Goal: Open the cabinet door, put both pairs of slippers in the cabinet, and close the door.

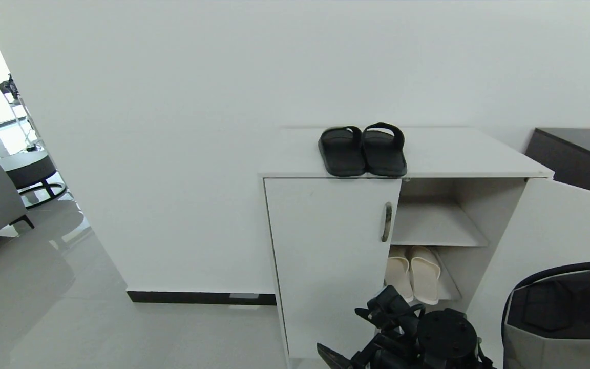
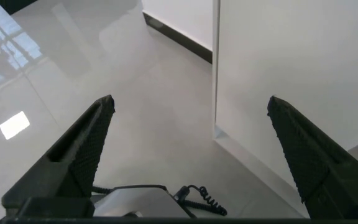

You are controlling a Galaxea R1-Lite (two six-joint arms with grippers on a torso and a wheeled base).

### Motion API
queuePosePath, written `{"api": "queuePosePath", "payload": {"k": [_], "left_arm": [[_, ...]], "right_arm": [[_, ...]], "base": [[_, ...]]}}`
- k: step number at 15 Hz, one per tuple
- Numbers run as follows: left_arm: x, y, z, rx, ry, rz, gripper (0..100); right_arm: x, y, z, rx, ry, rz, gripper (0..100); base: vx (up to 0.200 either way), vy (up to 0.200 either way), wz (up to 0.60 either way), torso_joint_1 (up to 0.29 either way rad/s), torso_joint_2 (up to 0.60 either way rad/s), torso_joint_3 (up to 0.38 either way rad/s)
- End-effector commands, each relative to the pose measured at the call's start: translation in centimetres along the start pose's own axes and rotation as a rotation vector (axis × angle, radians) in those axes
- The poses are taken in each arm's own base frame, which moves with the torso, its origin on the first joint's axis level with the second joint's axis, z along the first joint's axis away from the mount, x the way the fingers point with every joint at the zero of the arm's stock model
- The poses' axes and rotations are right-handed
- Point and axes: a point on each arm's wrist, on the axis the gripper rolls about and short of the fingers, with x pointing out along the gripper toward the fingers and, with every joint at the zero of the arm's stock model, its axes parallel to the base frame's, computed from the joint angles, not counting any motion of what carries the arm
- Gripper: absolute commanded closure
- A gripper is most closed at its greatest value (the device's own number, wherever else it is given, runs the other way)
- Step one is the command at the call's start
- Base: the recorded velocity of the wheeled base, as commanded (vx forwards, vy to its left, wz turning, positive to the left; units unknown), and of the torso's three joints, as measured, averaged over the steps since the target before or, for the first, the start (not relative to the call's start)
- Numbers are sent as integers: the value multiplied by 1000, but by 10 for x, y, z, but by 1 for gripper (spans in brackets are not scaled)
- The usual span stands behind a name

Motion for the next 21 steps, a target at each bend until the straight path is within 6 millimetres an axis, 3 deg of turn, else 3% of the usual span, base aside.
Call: {"api": "queuePosePath", "payload": {"k": [1,19,21], "left_arm": [[0,0,0,1,-1,0,100],[0,0,0,4,1,0,100],[0,0,0,3,-1,0,100]], "right_arm": [[0,3,-1,-2,2,9,0],[0,2,-3,-4,12,4,0],[-1,-2,-10,-73,41,-15,0]], "base": [[0,0,0,212,-496,-281],[0,0,0,247,-534,-289],[0,0,0,93,-210,-107]]}}
